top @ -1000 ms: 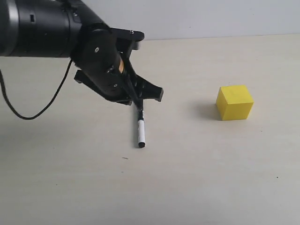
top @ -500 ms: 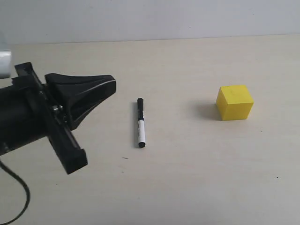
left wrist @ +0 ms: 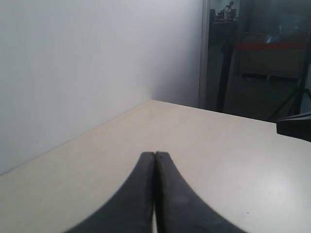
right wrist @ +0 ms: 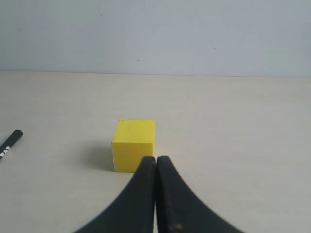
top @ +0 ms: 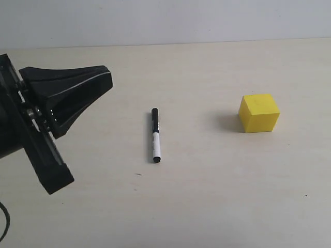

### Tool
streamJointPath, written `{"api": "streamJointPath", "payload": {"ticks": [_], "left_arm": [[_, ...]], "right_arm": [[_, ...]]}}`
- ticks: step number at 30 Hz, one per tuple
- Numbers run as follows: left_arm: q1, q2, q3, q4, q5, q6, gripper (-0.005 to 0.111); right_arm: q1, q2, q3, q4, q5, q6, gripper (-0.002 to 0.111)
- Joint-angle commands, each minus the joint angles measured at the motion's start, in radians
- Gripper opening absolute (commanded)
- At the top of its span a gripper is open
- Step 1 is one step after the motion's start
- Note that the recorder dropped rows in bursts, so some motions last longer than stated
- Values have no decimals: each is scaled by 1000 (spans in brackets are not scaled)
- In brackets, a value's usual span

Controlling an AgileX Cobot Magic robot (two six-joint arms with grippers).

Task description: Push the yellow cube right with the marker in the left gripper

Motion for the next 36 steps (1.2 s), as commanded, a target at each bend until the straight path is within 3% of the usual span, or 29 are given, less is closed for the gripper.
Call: {"api": "streamJointPath", "payload": {"ticks": [1,7,13,17,23,36], "left_arm": [[22,-43,4,11,8,3,0],[176,-246,4,10,99,3,0],[345,-514,4,10,405,1,0],[409,-692,4,-8,651,-1,0],[450,-873,4,-15,964,-1,0],[450,-1015,8,-16,1027,-2,0]], "right_arm": [[-5,-6,5,-2,-6,-1,0],[-5,-6,5,-2,-6,-1,0],[-5,-6,5,-2,-6,-1,0],[-5,-6,5,-2,-6,-1,0],[-5,-6,5,-2,-6,-1,0],[-5,-6,5,-2,-6,-1,0]]}}
